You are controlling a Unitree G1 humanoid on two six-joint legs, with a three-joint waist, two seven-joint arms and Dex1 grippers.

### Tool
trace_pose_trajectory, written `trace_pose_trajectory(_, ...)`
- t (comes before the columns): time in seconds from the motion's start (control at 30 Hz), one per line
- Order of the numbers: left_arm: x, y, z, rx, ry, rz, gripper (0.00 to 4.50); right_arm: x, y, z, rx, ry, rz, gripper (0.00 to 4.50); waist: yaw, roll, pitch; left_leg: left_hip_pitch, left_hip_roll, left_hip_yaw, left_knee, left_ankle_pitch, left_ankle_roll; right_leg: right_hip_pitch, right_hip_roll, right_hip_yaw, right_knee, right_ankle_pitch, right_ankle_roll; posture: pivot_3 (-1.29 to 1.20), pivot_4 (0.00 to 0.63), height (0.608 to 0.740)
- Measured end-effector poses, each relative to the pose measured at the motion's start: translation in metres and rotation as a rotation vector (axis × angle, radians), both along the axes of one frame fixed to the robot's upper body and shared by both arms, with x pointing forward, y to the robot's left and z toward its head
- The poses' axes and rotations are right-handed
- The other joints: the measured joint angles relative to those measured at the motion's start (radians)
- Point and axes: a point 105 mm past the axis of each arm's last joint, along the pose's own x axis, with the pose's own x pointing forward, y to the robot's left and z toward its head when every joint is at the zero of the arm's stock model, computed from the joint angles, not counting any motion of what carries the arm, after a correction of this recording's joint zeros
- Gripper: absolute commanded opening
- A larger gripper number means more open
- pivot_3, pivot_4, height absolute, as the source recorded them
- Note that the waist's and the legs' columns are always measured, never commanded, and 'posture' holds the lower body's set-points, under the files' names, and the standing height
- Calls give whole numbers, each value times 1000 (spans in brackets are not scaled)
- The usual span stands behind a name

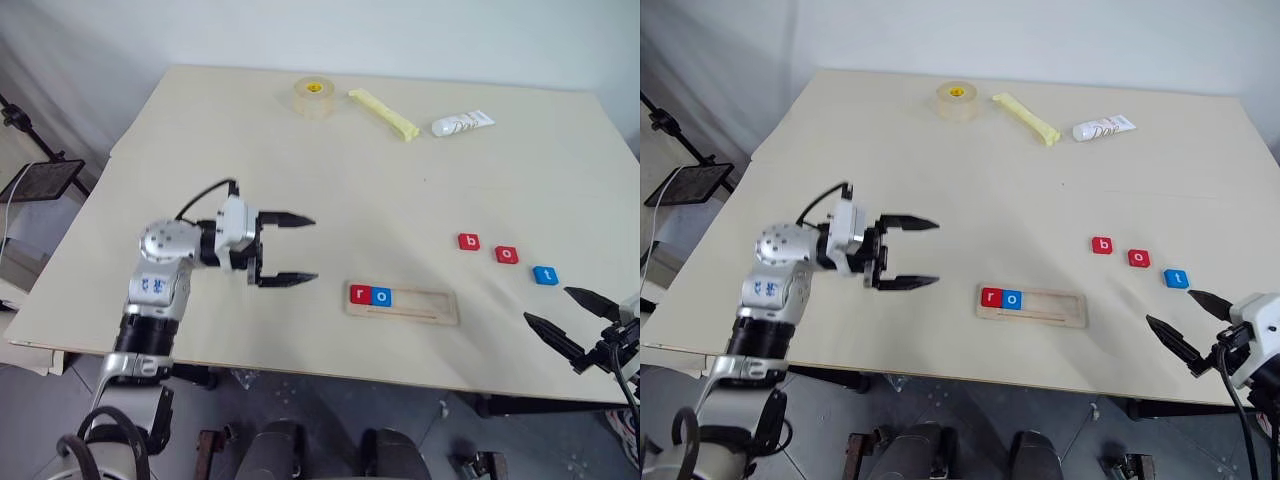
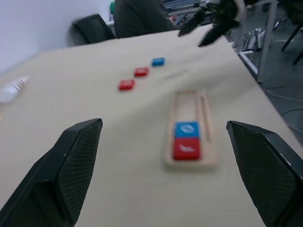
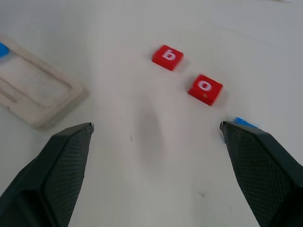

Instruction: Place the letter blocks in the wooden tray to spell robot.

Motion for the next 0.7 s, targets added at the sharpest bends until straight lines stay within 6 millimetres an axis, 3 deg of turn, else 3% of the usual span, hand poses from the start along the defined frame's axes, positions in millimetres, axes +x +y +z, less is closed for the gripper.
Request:
trace_pose_trajectory(0.27,-5,10,-38,-58,42,-8,4459,2,-6,3,-1,21,-27,4500,-2,0,0,1,0,1,0,0,0,0,0,0,0,0,0,0,150,740)
trace_pose_trajectory(0.7,-4,8,-37,-82,9,-50,4459,1,-12,6,-5,41,-35,4500,-14,0,0,1,0,1,0,0,0,0,0,0,2,0,0,0,150,740)
